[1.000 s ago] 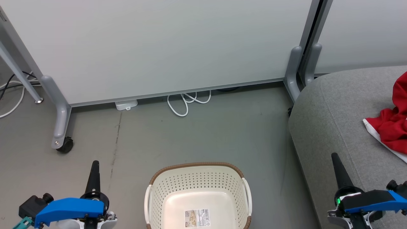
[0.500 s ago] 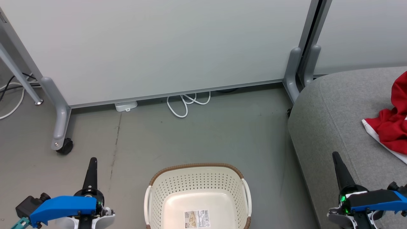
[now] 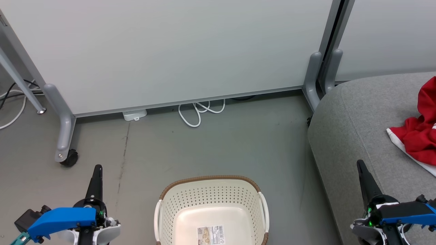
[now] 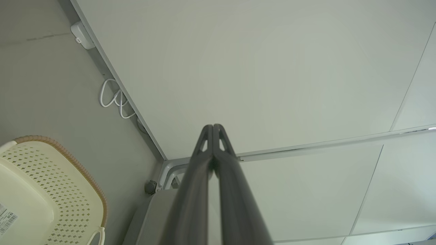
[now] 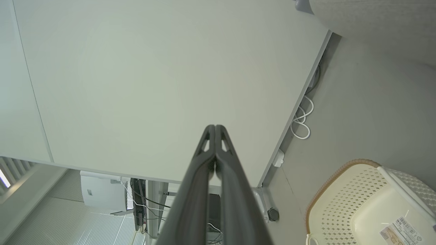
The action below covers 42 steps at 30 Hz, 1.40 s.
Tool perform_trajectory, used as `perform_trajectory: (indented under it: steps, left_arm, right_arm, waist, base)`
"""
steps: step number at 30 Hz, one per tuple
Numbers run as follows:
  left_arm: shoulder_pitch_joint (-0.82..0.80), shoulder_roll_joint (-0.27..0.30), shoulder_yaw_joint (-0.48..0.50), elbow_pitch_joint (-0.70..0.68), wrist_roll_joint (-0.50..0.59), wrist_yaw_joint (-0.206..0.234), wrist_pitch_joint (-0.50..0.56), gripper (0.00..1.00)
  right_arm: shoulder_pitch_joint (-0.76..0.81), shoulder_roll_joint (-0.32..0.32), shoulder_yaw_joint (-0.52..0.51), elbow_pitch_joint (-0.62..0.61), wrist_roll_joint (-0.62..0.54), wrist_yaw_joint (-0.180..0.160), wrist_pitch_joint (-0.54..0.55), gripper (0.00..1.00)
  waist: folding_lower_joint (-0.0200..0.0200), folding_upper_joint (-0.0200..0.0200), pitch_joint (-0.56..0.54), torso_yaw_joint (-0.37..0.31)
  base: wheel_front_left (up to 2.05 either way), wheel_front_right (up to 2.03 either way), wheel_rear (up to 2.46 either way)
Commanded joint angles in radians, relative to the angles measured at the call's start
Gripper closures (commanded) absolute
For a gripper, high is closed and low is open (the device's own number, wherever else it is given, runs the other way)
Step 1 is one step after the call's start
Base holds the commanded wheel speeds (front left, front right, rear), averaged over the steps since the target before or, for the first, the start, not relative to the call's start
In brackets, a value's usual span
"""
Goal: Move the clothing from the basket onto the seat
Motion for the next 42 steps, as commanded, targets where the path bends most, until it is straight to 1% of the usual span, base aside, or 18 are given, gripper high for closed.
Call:
perform_trajectory:
  steps: [1,27,42]
  left_arm:
    - [-0.018,0.0,0.007,-0.009,-0.02,-0.001,0.007,1.0]
    - [-0.029,-0.013,0.042,-0.026,-0.184,-0.002,0.058,1.0]
    - [-0.027,-0.013,0.043,-0.026,-0.182,-0.002,0.059,1.0]
  right_arm:
    - [-0.017,-0.005,-0.002,-0.004,0.025,0.0,0.006,1.0]
    - [-0.025,-0.006,-0.011,0.0,0.22,0.0,0.041,1.0]
    - [-0.025,-0.006,-0.01,0.0,0.218,0.0,0.041,1.0]
  waist:
    - [0.0,0.0,-0.001,0.0]
    - [-0.0001,0.0,-0.011,-0.004]
    - [-0.0001,0.0,-0.011,-0.005]
  base:
    - [0.0,0.0,0.0]
    - [0.0,0.0,0.0]
    - [0.0,0.0,0.0]
